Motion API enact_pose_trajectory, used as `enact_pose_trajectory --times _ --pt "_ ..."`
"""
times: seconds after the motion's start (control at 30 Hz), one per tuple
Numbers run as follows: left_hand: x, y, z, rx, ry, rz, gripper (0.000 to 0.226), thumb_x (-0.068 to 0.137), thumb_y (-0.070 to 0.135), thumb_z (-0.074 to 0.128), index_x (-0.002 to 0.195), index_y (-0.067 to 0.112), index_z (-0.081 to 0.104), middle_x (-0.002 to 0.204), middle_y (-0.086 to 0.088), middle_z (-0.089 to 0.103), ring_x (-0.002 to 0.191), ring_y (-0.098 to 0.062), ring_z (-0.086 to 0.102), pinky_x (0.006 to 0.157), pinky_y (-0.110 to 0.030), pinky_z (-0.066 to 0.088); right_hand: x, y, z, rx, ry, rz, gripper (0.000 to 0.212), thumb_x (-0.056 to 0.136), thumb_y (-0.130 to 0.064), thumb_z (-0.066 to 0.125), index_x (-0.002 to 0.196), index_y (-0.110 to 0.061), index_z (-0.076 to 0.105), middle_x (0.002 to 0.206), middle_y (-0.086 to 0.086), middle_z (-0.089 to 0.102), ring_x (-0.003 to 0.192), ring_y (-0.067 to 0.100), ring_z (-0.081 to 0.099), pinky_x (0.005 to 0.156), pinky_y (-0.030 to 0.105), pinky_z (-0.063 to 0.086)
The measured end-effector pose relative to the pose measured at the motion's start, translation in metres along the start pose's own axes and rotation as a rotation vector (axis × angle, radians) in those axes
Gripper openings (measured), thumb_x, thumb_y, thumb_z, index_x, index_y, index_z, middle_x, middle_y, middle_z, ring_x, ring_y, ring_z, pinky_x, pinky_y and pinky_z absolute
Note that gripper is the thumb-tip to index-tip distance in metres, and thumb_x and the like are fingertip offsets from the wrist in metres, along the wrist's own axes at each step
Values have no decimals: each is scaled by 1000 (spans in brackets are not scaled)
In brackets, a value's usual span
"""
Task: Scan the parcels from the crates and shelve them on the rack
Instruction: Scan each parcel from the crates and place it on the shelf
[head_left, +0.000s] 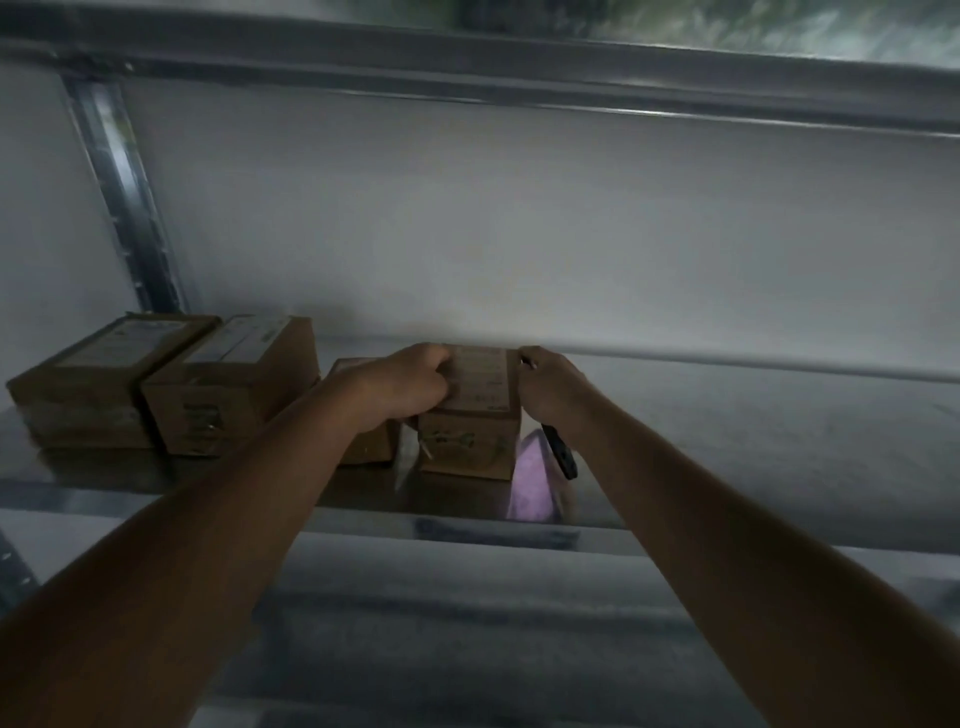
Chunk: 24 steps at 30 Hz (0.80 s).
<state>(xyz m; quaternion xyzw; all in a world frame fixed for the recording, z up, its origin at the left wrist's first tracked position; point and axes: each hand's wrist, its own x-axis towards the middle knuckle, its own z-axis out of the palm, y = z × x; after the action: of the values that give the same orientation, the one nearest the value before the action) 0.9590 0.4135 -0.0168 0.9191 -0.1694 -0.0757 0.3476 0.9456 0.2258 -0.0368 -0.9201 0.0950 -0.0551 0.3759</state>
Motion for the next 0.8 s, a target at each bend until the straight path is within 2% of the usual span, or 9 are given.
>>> enact_pose_trajectory --times 0.1,0.17,0.23,0.33,0.47,0.53,0.6,0.67,0.8 --pt "5 2 1 43 -6 -16 37 105 15 54 141 21 60 130 -6 63 114 -22 61 98 -39 55 2 4 -2 -40 2 -1 43 109 -17 36 143 -25 61 144 11 62 140 39 47 113 44 44" --pt "6 4 1 64 -15 -33 34 104 15 53 136 20 61 127 -6 64 111 -21 61 98 -39 55 4 8 -3 -30 40 21 50 113 -19 34 159 -34 46 158 11 51 146 39 44 109 40 42" --pt "6 6 1 113 -3 -39 30 102 14 53 130 16 63 122 -8 66 109 -22 62 99 -40 54 3 13 -5 -9 83 21 52 115 -26 34 165 -39 34 164 11 43 143 38 48 111 41 43" --pt "6 11 0 198 22 -43 25 98 12 52 120 12 66 114 -11 67 103 -23 63 97 -40 55 -2 20 -10 -68 120 -60 50 115 -30 33 164 -35 34 152 15 52 130 37 55 103 49 51" --pt "0 18 2 298 97 4 21 98 9 52 112 4 66 112 -16 67 97 -27 64 81 -36 54 -17 23 -19 -168 183 -99 45 115 -36 33 160 -34 39 139 16 54 110 33 54 79 39 44" --pt "-3 22 6 360 163 120 25 103 15 52 122 2 62 126 -18 62 105 -28 63 82 -38 52 -32 23 -24 -206 217 -105 46 115 -38 33 161 -37 37 136 17 51 109 36 57 79 41 50" --pt "-7 28 13 403 184 248 37 107 25 52 135 2 56 139 -17 56 117 -32 60 97 -46 53 -49 26 -29 -247 253 -94 47 115 -40 33 162 -40 34 136 18 48 110 41 60 91 49 57" --pt "-10 37 23 439 173 340 41 107 31 51 137 4 55 142 -15 56 120 -31 60 102 -48 52 -66 31 -37 -301 284 -59 47 115 -41 34 162 -41 33 137 18 45 113 45 59 96 53 55" --pt "-21 60 48 525 167 461 56 108 47 45 152 12 48 158 -8 46 136 -28 53 110 -47 46 -100 47 -55 -387 336 30 44 114 -40 38 158 -42 36 137 16 43 116 47 55 90 51 48"
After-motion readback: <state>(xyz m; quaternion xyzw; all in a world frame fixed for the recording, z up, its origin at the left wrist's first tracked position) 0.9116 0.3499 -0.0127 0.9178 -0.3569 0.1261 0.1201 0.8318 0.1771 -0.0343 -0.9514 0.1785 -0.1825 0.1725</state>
